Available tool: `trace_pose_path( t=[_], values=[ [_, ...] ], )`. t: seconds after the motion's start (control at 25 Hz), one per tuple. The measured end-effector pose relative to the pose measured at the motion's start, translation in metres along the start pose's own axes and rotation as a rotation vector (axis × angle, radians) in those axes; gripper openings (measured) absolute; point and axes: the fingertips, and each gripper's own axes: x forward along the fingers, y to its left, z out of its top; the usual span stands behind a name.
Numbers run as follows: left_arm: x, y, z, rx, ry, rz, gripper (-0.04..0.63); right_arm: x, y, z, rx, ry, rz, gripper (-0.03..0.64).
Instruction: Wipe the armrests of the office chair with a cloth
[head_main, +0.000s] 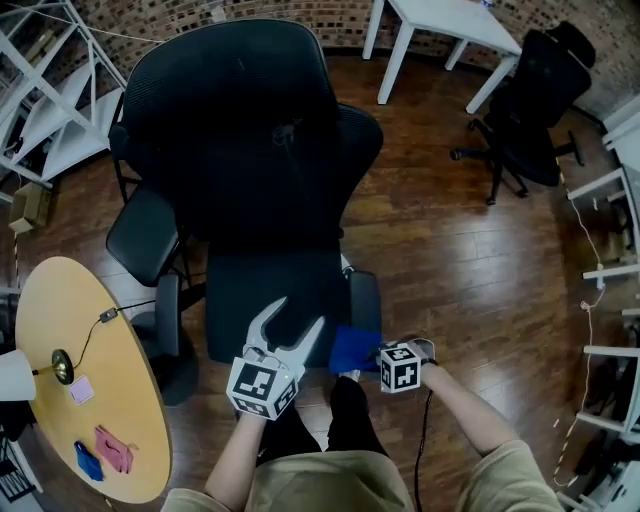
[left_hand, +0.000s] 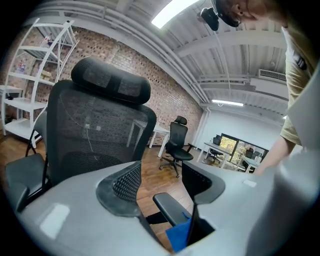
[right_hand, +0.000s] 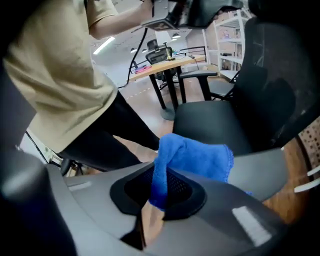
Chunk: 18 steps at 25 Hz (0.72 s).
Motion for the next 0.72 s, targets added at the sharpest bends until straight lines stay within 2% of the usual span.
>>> trace_pose_path(
  t=[0.08,0.12,0.16,0.24,0.32,0.4,0.48,0.56,0.72],
  values=[
    [0.001,-0.001,-0.001,0.001,0.004,-0.001,0.242,0.004,0.026,-0.004,0.006,0.015,0.075,0.031],
    [0.001,-0.001,-0.001,0.003,0.004,-0.001,0.244,-0.002,0.025,-0.004,0.036,0.002,0.073,0.032],
    [0.001,0.0,0.001,0.005,0.002,0.0,0.244,-0.017,0.011,-0.001,0.093,-0.035,0.031,0.032],
    [0.0,0.003,0.007,0.004,-0.005,0.009,0.242,-0.065,-0.046,0.003,0.235,-0.134,-0.141,0.032],
    [-0.001,0.007,0.011,-0.006,-0.01,0.024,0.242,-0.122,-0.111,-0.001,0.329,-0.183,-0.347,0.032],
    [-0.002,0.01,0.01,-0.011,-0.016,0.034,0.242,-0.168,-0.165,-0.007,0.347,-0.177,-0.515,0.032],
    [-0.002,0.009,0.012,-0.012,-0.016,0.04,0.243,-0.188,-0.203,-0.009,0.309,-0.141,-0.605,0.032],
    [-0.001,0.009,0.011,-0.016,-0.009,0.044,0.242,-0.176,-0.226,-0.014,0.254,-0.081,-0.622,0.032],
    [-0.002,0.009,0.001,-0.022,0.008,0.049,0.242,-0.101,-0.217,-0.02,0.133,-0.011,-0.492,0.031]
  ],
)
